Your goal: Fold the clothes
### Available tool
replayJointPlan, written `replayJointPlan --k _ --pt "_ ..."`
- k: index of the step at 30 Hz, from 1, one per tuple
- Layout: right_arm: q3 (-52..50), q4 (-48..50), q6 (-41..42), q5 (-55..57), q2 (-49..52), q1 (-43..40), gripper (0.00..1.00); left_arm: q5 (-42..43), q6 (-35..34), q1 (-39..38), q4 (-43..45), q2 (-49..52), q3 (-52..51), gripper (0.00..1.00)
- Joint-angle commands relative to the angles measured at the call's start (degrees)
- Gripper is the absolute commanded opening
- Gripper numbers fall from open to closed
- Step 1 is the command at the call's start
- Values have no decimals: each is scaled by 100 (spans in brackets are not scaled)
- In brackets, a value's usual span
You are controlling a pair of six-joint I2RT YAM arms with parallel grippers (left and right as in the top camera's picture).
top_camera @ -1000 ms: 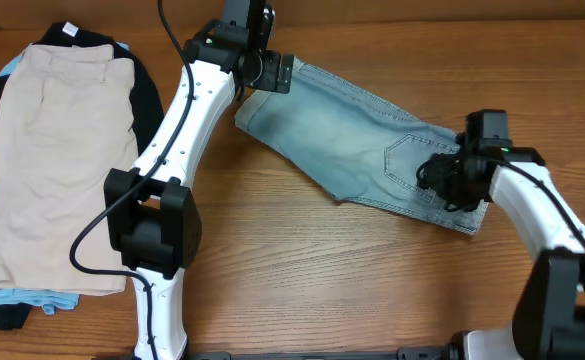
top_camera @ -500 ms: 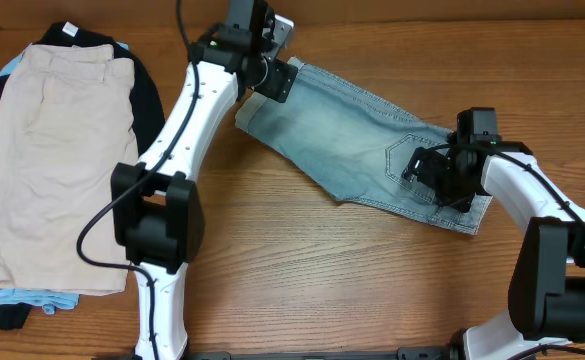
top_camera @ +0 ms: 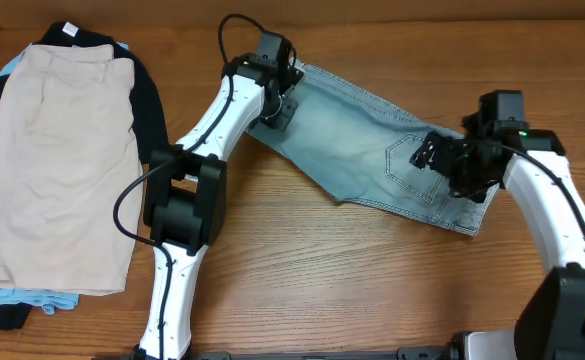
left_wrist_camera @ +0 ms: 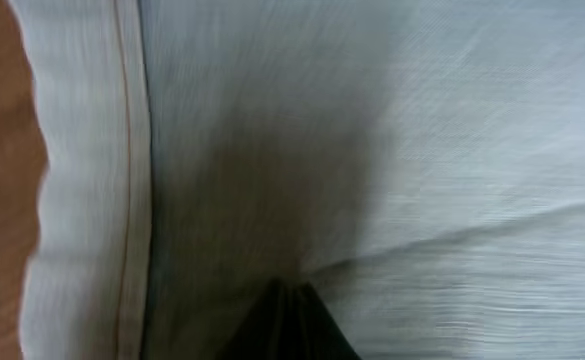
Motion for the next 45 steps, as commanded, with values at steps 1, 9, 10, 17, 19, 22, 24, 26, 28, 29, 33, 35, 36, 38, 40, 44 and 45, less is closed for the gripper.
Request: replayJointPlan --k 1,9,10,17,19,22,24,26,28,29,33,35,36,38,40,44,45 --pt "221 -13 -37 -22 -160 -120 100 -323 -557 17 -177 278 -9 5" --pt "247 -116 -35 173 -160 -372 100 -927 -2151 210 -1672 380 -9 4" --pt "247 -127 -35 221 -160 -415 100 -922 -2234 243 -1864 380 -9 4" --pt "245 -81 -264 367 -160 -748 100 -680 -2326 529 -3268 380 -9 5" --pt "236 4 -533 378 -153 -820 100 -680 -2192 581 -3394 374 46 8" --pt "236 83 -885 354 -90 -918 99 -619 -2024 636 -3501 278 284 12" --pt "225 85 -1086 306 -11 -973 97 -435 -1915 649 -3512 109 481 15" --pt "203 85 -1161 243 116 -1016 95 -140 -1753 660 -3491 -92 721 21" --pt "160 96 -1292 15 310 -1040 93 195 -1532 664 -3473 -315 994 30" --pt "131 111 -1292 -37 409 -1040 92 297 -1445 667 -3471 -417 1110 36" --pt "120 157 -1285 -219 892 -1040 88 409 -1167 667 -3477 -796 1467 48" --pt "120 203 -1285 -358 1095 -1040 86 409 -1045 667 -3471 -964 1515 49" --pt "118 232 -1285 -402 1172 -1040 86 409 -1008 667 -3469 -1034 1515 50" --pt "118 280 -1283 -442 1300 -1040 86 385 -997 678 -3475 -1143 1515 52" --pt "114 339 -1283 -437 1386 -1040 86 382 -999 706 -3491 -1176 1515 54" --pt "-15 588 -1235 -442 1504 -1038 83 380 -999 817 -3639 -1174 1515 57" --pt "-90 686 -1213 -439 1510 -1038 79 374 -999 859 -3692 -1174 1515 57"
